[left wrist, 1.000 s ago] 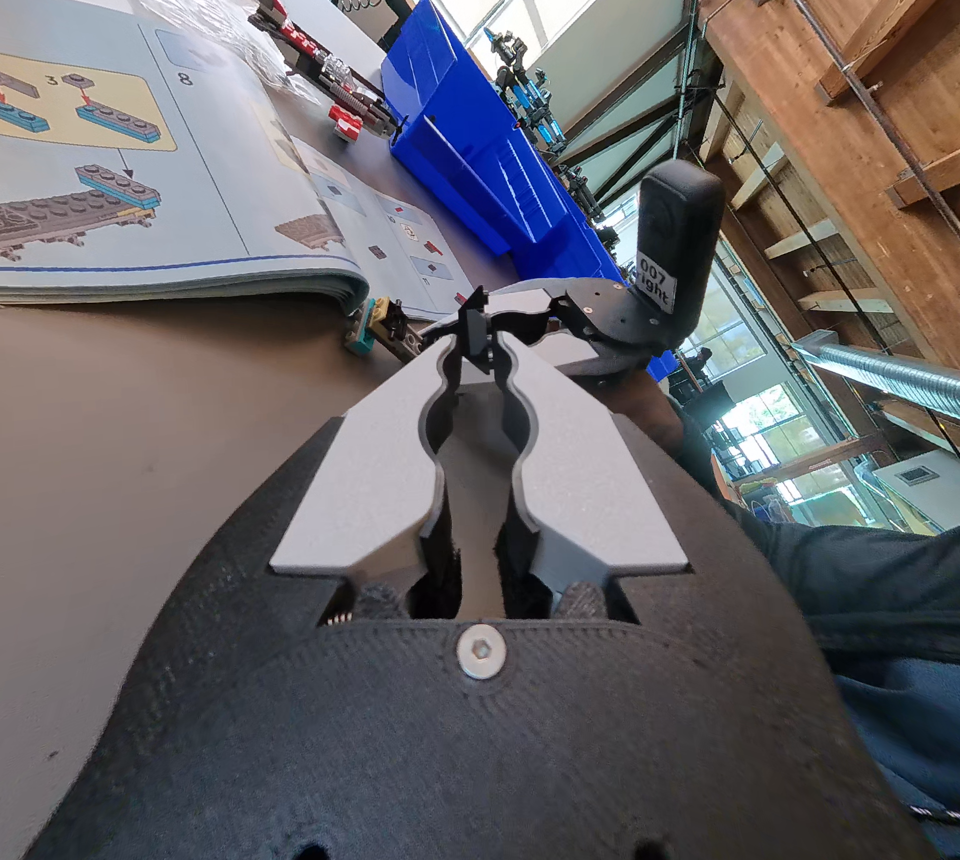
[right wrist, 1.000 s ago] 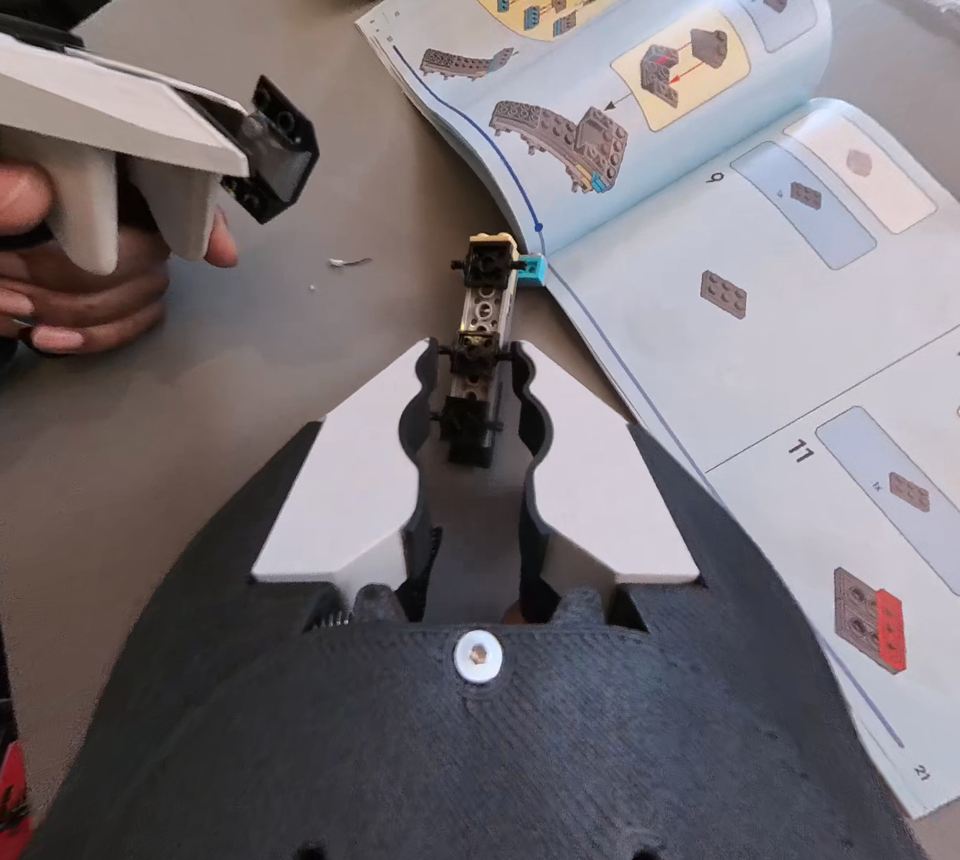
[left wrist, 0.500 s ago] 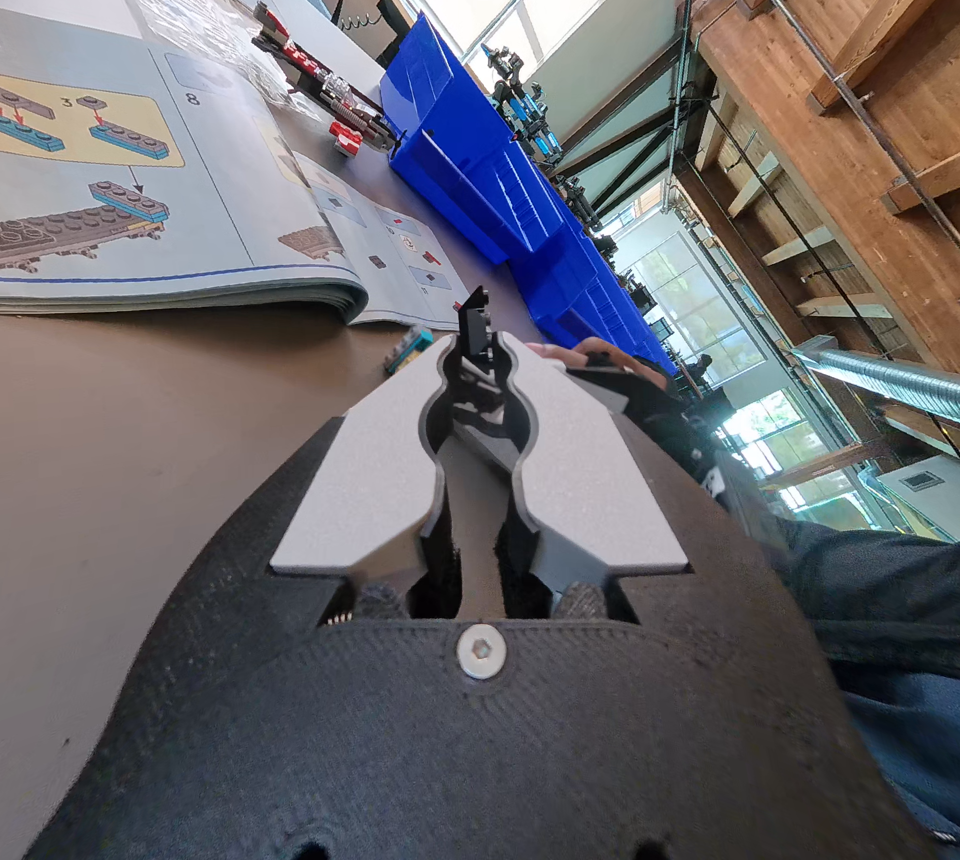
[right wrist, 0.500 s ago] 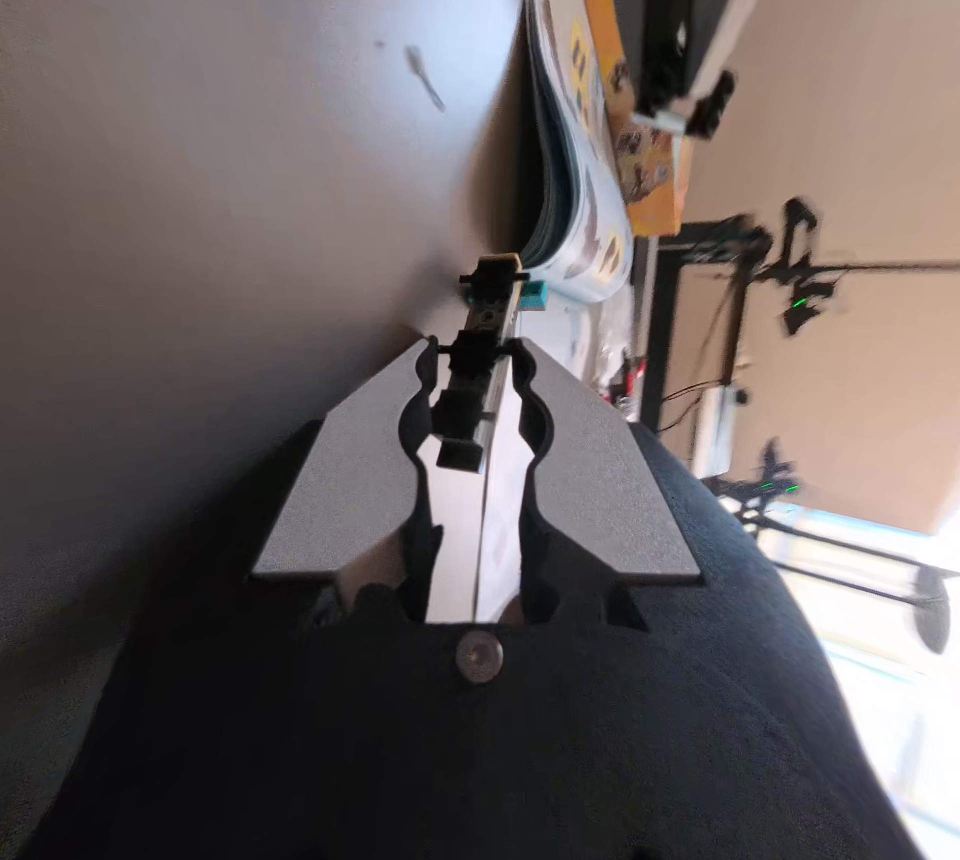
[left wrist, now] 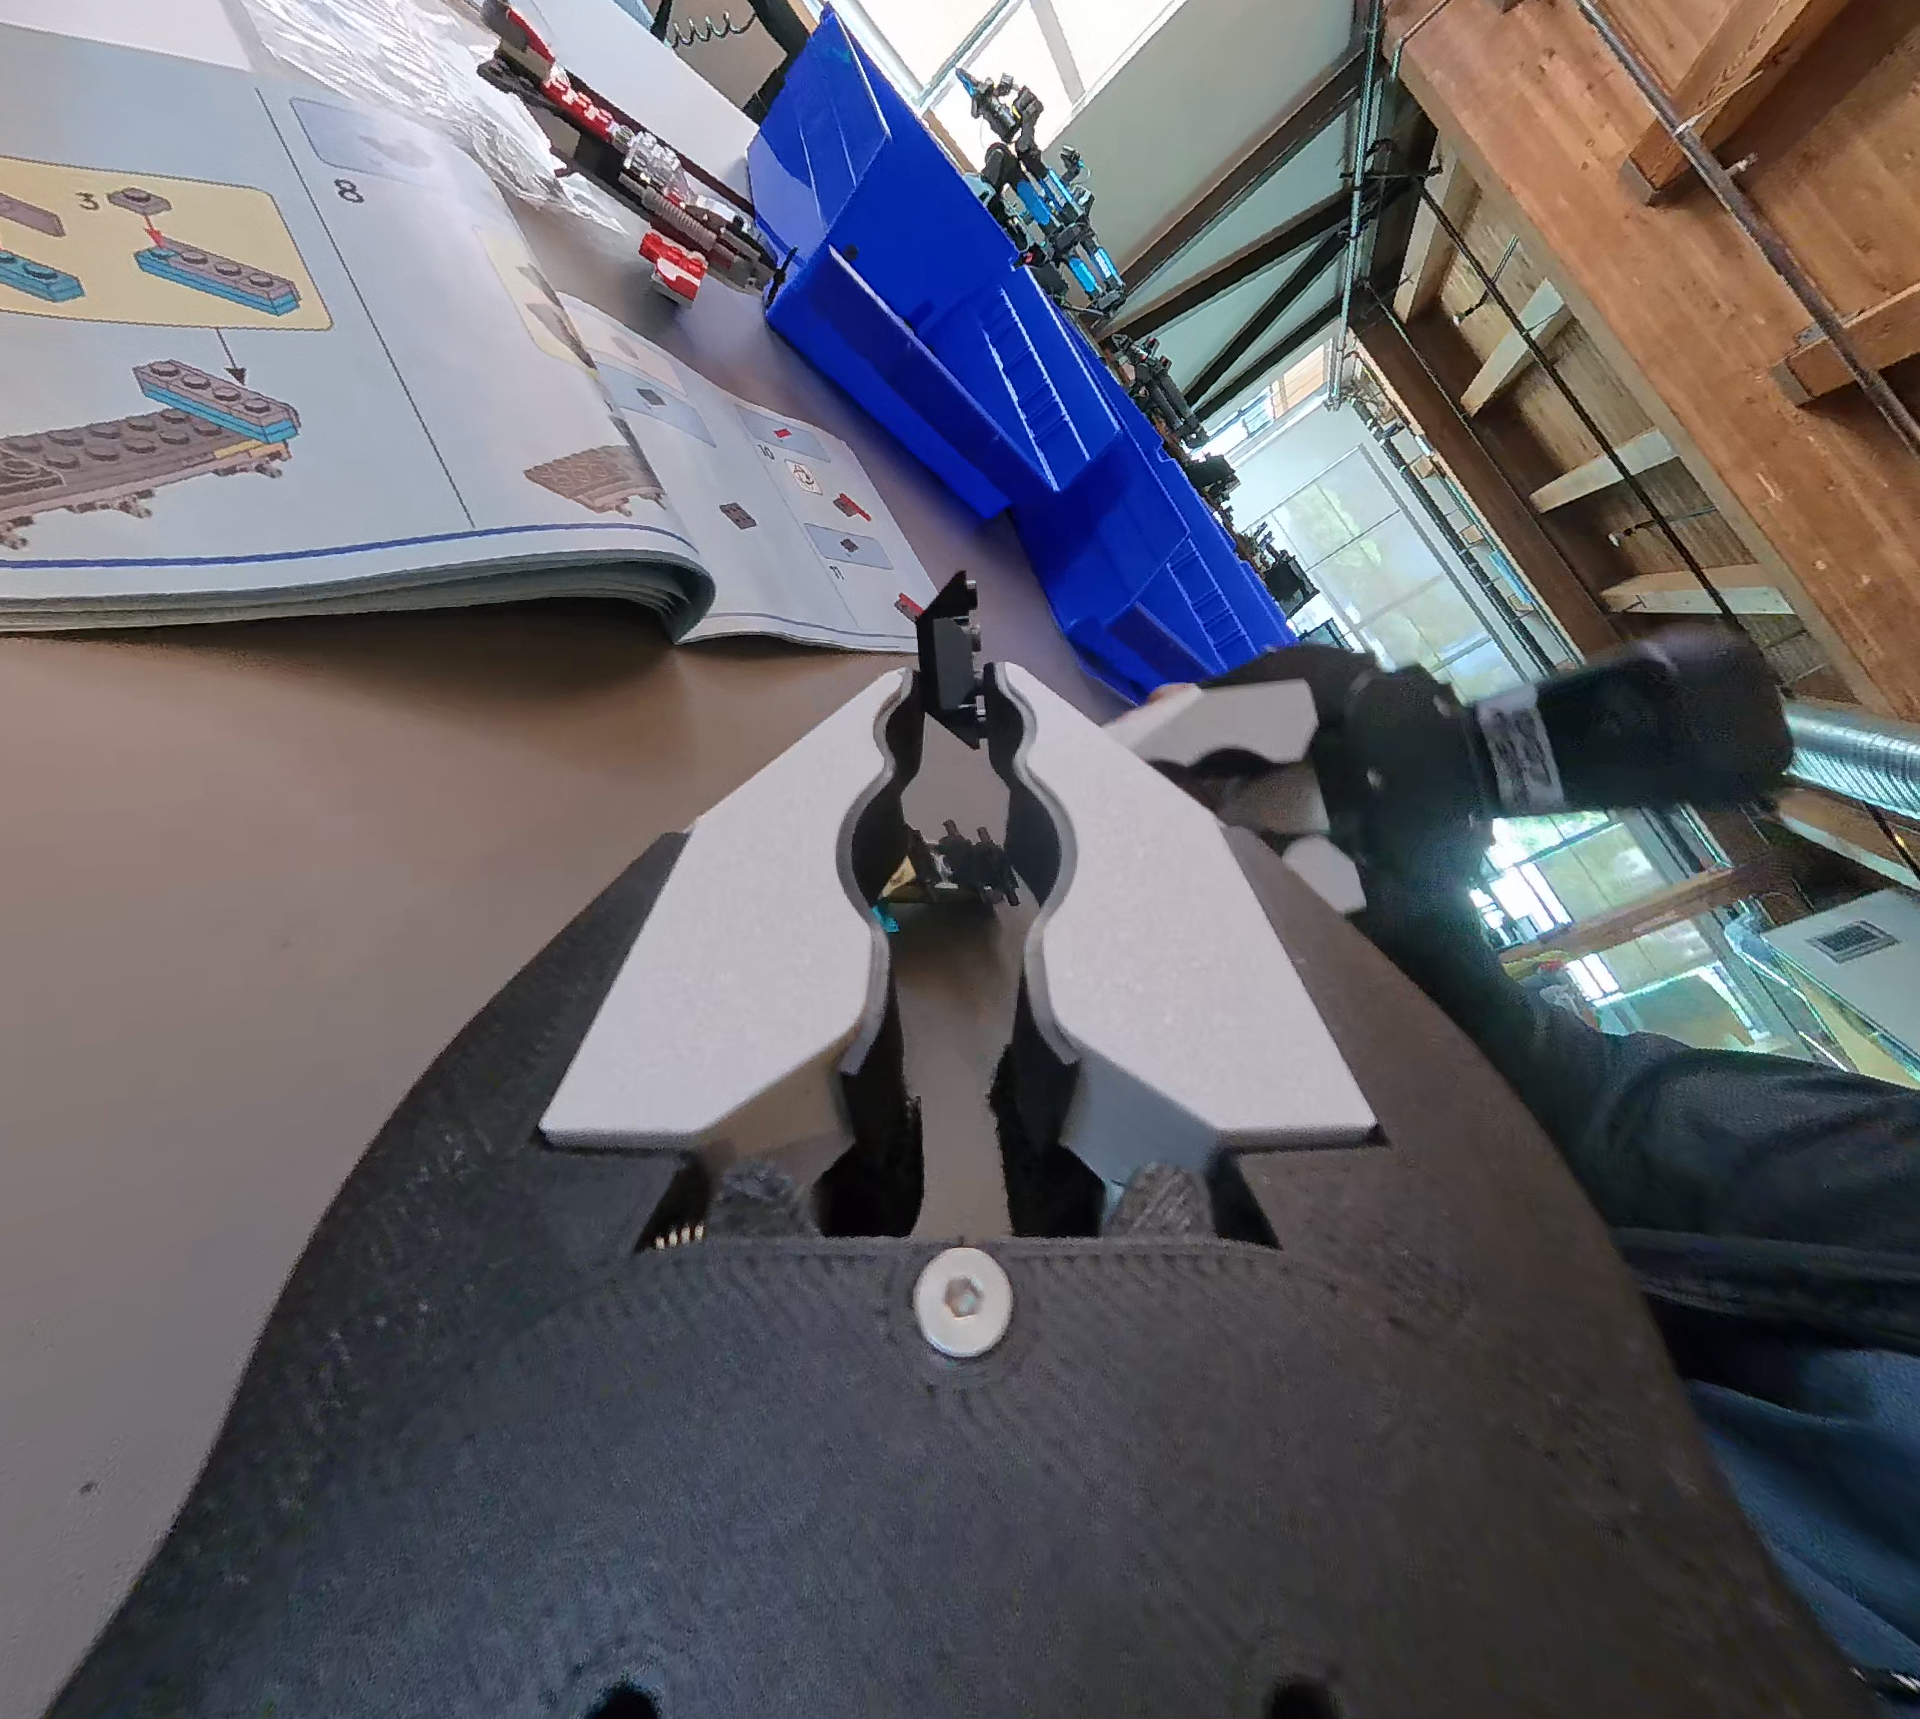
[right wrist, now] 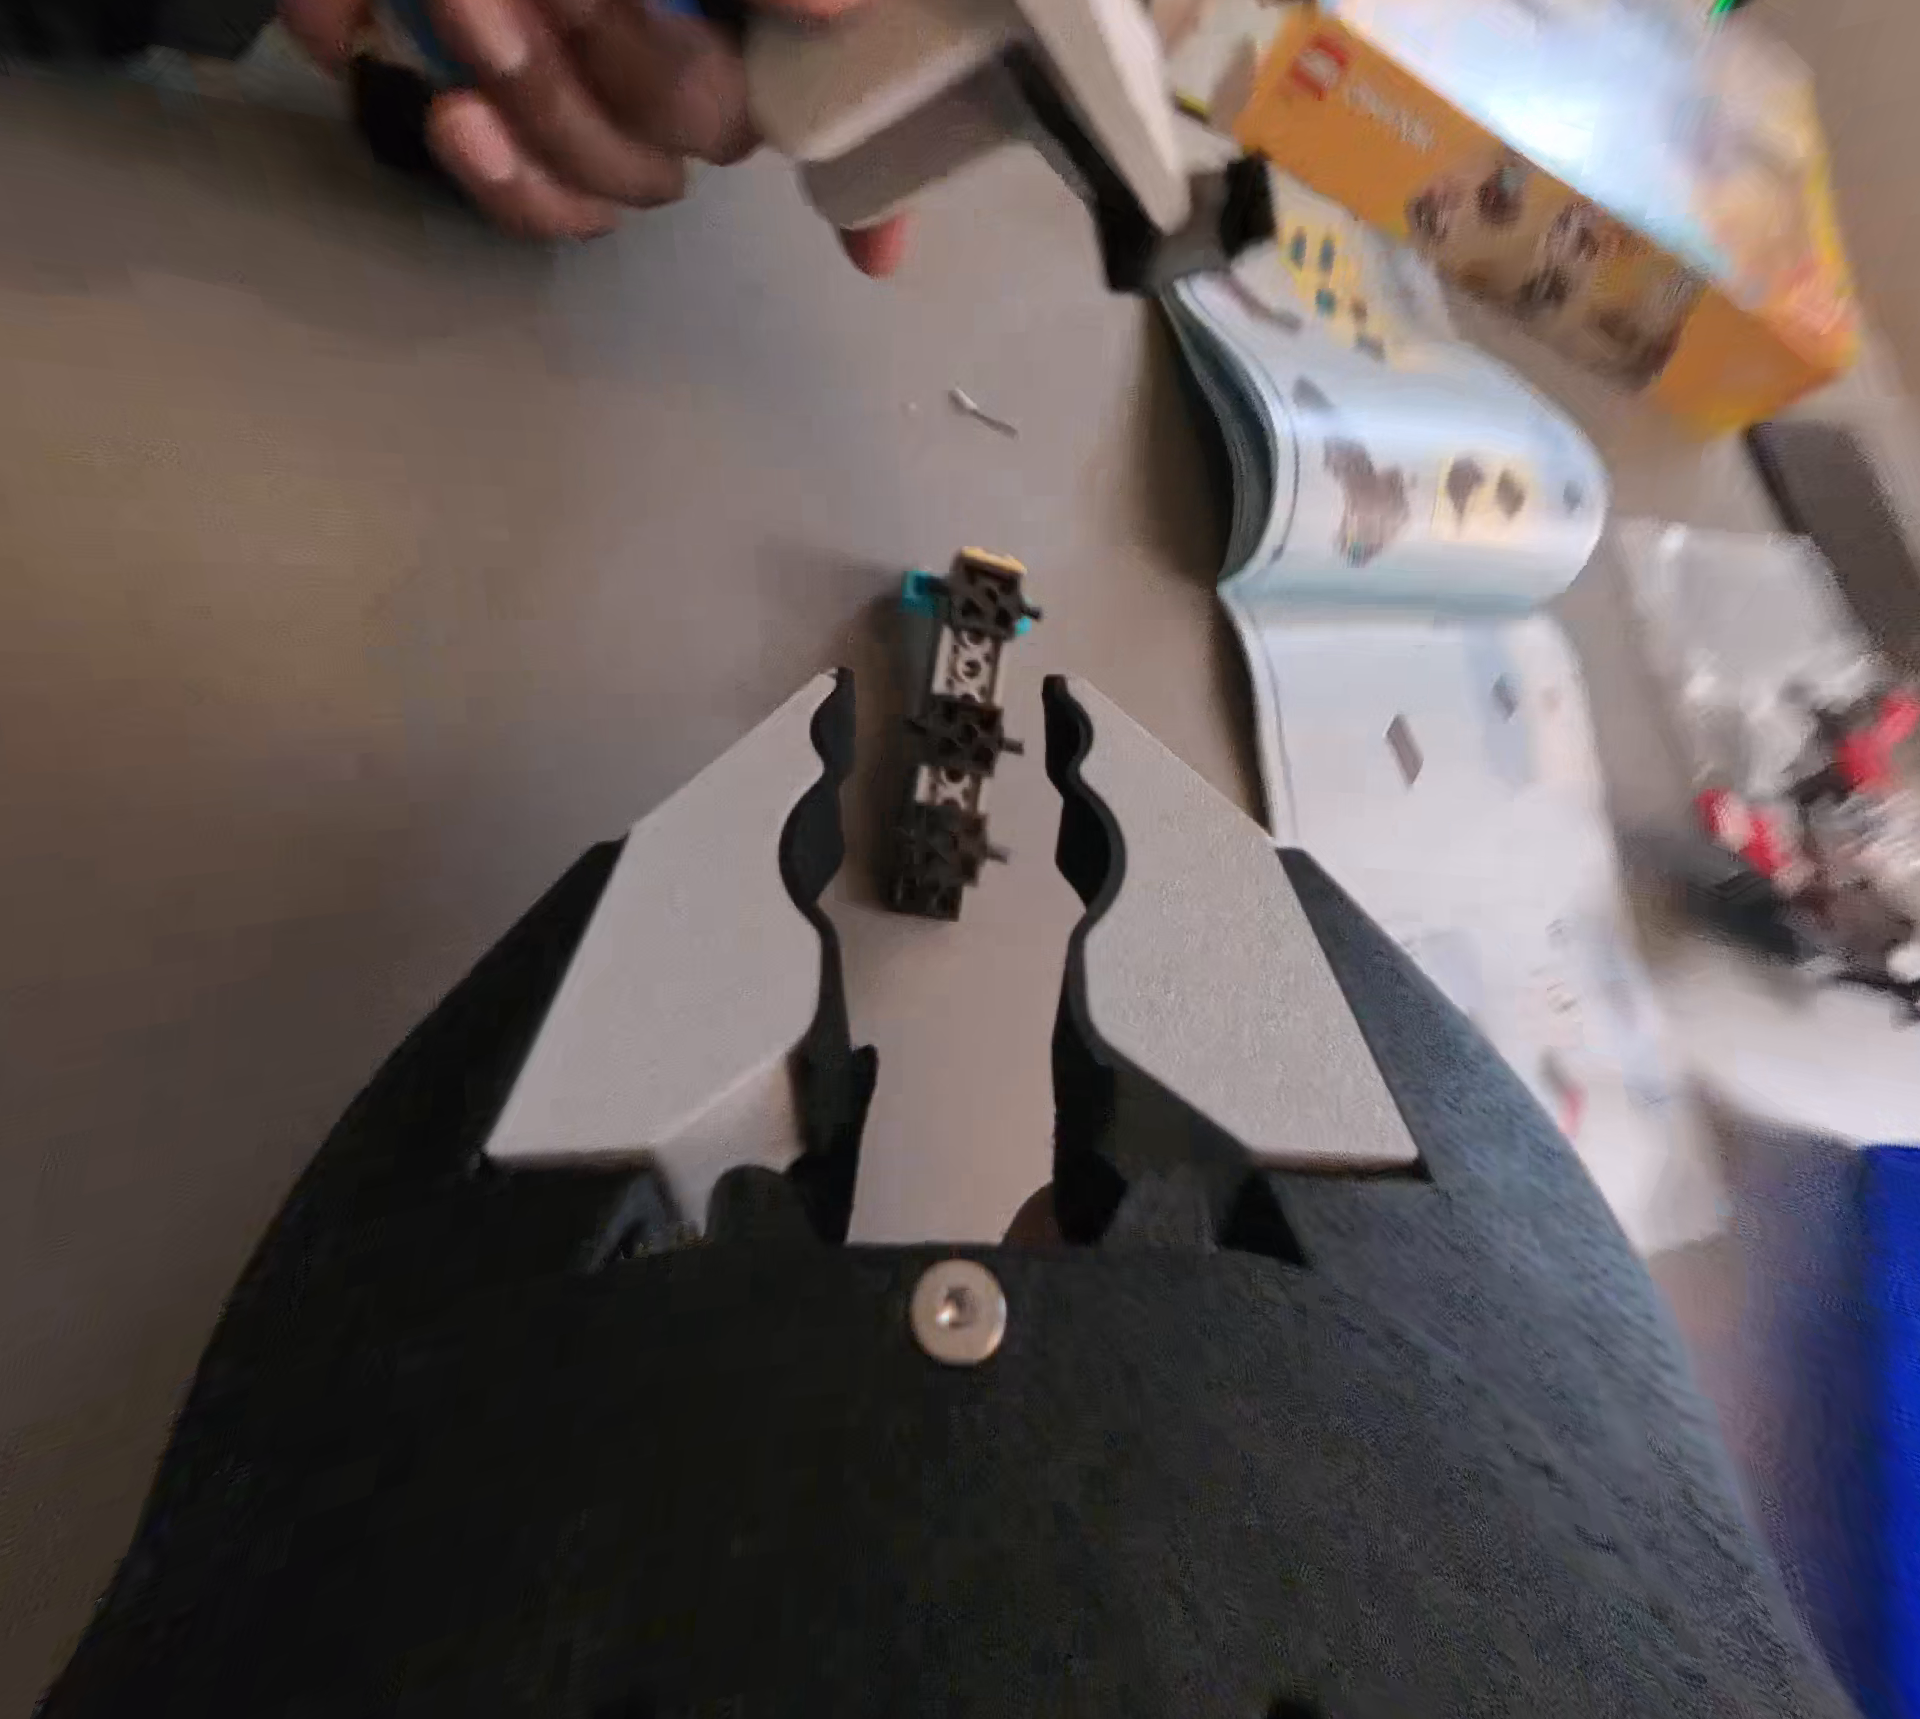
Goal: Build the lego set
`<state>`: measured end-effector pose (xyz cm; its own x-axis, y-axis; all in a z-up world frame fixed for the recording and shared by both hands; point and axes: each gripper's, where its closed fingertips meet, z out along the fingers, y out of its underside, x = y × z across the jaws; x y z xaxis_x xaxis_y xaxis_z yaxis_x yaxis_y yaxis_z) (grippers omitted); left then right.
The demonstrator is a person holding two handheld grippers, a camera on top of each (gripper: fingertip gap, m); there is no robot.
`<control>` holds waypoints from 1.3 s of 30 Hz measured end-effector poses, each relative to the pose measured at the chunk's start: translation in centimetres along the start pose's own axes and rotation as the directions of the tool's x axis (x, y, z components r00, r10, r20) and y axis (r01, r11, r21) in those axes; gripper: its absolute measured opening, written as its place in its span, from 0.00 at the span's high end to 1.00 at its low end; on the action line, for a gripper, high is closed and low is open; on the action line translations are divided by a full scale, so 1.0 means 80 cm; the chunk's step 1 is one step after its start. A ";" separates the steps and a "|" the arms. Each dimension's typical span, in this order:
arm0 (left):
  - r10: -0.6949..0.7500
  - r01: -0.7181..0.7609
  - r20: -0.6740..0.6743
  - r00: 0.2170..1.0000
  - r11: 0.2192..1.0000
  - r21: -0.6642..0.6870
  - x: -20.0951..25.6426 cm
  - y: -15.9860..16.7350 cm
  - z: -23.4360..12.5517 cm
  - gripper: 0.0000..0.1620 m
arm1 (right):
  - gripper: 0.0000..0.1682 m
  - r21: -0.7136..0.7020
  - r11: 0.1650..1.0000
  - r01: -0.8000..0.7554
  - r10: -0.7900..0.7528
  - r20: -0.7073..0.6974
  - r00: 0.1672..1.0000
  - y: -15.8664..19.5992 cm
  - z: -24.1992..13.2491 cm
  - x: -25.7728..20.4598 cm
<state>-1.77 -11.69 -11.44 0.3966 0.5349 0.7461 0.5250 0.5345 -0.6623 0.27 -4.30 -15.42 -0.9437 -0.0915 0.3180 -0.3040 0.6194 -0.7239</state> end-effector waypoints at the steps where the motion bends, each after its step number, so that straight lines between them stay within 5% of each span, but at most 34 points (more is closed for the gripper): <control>1: 0.001 -0.001 0.000 1.000 1.000 -0.004 0.000 0.001 0.001 0.93 | 0.77 -0.006 0.996 -0.091 0.092 0.039 0.995 0.006 0.000 0.006; 7: 0.009 -0.009 0.001 1.000 1.000 -0.014 0.002 0.003 0.003 0.93 | 0.77 -0.093 0.885 -0.457 0.463 0.286 0.839 0.033 0.012 0.006; 10: 0.008 -0.008 0.002 1.000 1.000 -0.016 0.001 0.004 0.003 0.93 | 0.79 -0.102 0.862 -0.496 0.499 0.340 0.797 0.027 0.019 0.000; 14: 0.008 -0.008 0.002 1.000 1.000 -0.016 0.000 0.004 0.002 0.93 | 0.83 -0.092 0.899 -0.427 0.435 0.283 0.855 0.023 0.028 0.002; 18: 0.006 -0.006 0.000 1.000 1.000 -0.011 -0.001 0.002 0.001 0.93 | 0.83 -0.086 0.967 -0.240 0.243 0.030 0.970 0.029 0.028 0.028; 20: 0.007 -0.007 -0.001 1.000 1.000 -0.007 0.000 0.001 0.001 0.93 | 0.83 -0.153 0.988 -0.008 -0.020 -0.176 0.984 0.034 0.022 0.048; 23: 0.011 -0.011 -0.003 1.000 1.000 -0.004 0.001 0.000 0.001 0.93 | 0.81 -0.376 0.858 0.351 -0.487 -0.376 0.788 0.033 0.003 0.063; 26: 0.014 -0.014 -0.001 1.000 1.000 -0.001 0.001 -0.001 -0.001 0.93 | 0.78 -0.337 0.800 0.496 -0.593 -0.323 0.738 0.022 0.003 0.022; 30: 0.016 -0.016 0.003 1.000 1.000 0.005 0.001 -0.003 -0.003 0.93 | 0.78 -0.229 0.899 0.373 -0.432 -0.319 0.844 0.020 -0.016 0.017; 33: 0.019 -0.019 0.005 1.000 1.000 0.000 0.002 -0.002 -0.001 0.93 | 0.78 -0.108 0.994 0.034 -0.068 -0.327 0.943 0.030 -0.034 0.042; 35: 0.024 -0.024 0.005 1.000 1.000 -0.006 0.003 0.000 0.000 0.93 | 0.76 -0.041 0.967 -0.250 0.226 -0.303 0.926 0.050 -0.043 0.057; 39: 0.027 -0.027 0.004 1.000 1.000 -0.014 0.004 0.002 0.003 0.93 | 0.74 0.032 0.773 -0.633 0.628 -0.180 0.757 0.086 -0.043 0.062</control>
<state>-1.77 -11.29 -11.33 0.4074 0.5521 0.7274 0.5247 0.5104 -0.6813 -6.08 2.22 -16.73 -0.8821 0.4597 -0.1033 0.3583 0.5122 -0.7806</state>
